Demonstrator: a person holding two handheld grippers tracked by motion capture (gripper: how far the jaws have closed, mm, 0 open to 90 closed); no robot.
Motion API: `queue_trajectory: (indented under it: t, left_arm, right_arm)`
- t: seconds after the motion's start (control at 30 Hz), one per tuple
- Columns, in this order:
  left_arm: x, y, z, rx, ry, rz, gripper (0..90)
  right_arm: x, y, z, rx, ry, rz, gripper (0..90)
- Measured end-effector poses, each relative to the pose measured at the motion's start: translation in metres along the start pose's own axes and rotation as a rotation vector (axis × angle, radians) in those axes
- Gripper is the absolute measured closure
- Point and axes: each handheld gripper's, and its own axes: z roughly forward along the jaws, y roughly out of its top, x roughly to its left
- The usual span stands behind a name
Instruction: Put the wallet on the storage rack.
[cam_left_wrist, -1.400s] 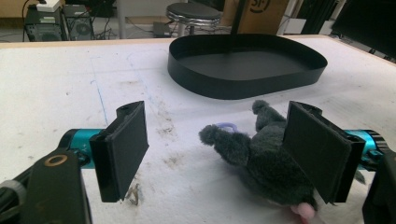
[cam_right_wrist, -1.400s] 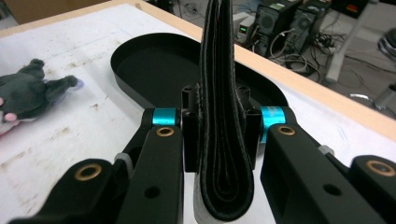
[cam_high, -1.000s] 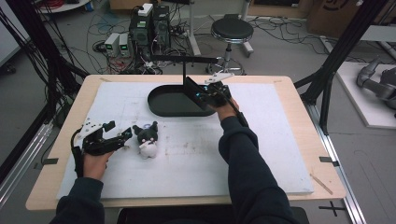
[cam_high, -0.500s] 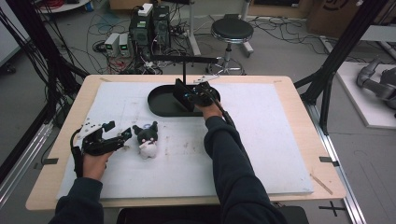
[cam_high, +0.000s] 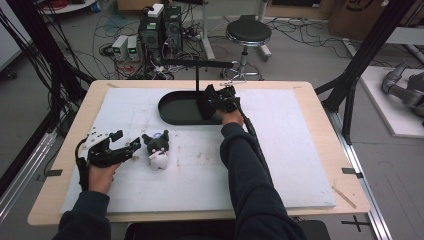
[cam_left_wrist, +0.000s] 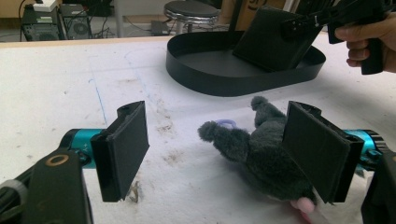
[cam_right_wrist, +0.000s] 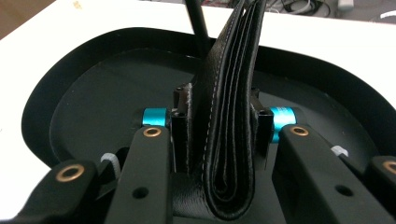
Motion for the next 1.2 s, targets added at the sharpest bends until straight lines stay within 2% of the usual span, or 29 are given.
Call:
queue_trajectory:
  t: [0.1, 0.17, 0.23, 0.33, 0.43, 0.53, 0.6, 0.67, 0.8, 0.9, 0.97, 1.0, 1.07, 1.2]
  left_arm:
    - [0.000, 0.000, 0.000, 0.002, 0.000, 0.001, 22.4]
    - [0.000, 0.000, 0.000, 0.000, 0.000, 0.000, 22.4]
    - [0.000, 0.000, 0.000, 0.000, 0.001, -0.001, 22.4]
    - [0.001, 0.000, 0.000, -0.003, 0.002, -0.006, 22.4]
    - [0.001, 0.000, 0.000, 0.000, 0.001, -0.004, 22.4]
    - [0.001, 0.000, 0.000, 0.001, 0.000, -0.004, 22.4]
    - [0.001, 0.000, 0.000, 0.000, 0.000, -0.003, 22.4]
    - [0.001, 0.000, 0.000, 0.000, 0.001, -0.003, 22.4]
    - [0.001, 0.000, -0.001, 0.000, -0.003, -0.004, 22.4]
    - [0.001, 0.000, -0.001, 0.001, -0.007, -0.003, 22.4]
    - [0.000, 0.000, -0.001, 0.000, -0.011, -0.004, 22.4]
    - [-0.001, -0.001, -0.001, 0.000, -0.011, -0.005, 22.4]
    - [-0.003, -0.001, -0.001, 0.002, -0.015, -0.005, 22.4]
    - [-0.009, -0.001, 0.001, 0.009, -0.023, 0.006, 22.4]
  right_arm:
    - [0.001, 0.000, 0.000, -0.004, -0.004, -0.002, 68.6]
    - [0.002, 0.000, 0.002, 0.008, -0.024, -0.039, 58.6]
    - [0.004, -0.002, 0.004, 0.049, -0.089, -0.111, 49.0]
    - [0.005, -0.003, 0.005, 0.074, -0.122, -0.142, 41.1]
    - [0.008, -0.002, 0.004, 0.084, -0.213, -0.222, 31.4]
    - [0.011, -0.001, 0.002, 0.119, -0.283, -0.300, 27.5]
    - [0.009, -0.001, 0.000, 0.122, -0.269, -0.296, 27.2]
    - [0.006, 0.001, -0.007, 0.098, -0.262, -0.289, 27.3]
    - [0.001, 0.006, -0.028, 0.056, -0.236, -0.249, 27.2]
    - [-0.003, 0.007, -0.047, 0.052, -0.204, -0.243, 26.7]
    - [-0.007, 0.002, -0.066, 0.018, -0.187, -0.269, 27.2]
    - [-0.010, 0.000, -0.074, 0.013, -0.178, -0.264, 27.1]
    - [-0.017, -0.003, -0.091, 0.044, -0.156, -0.242, 25.2]
    - [-0.028, -0.019, -0.129, 0.004, -0.131, -0.254, 25.9]
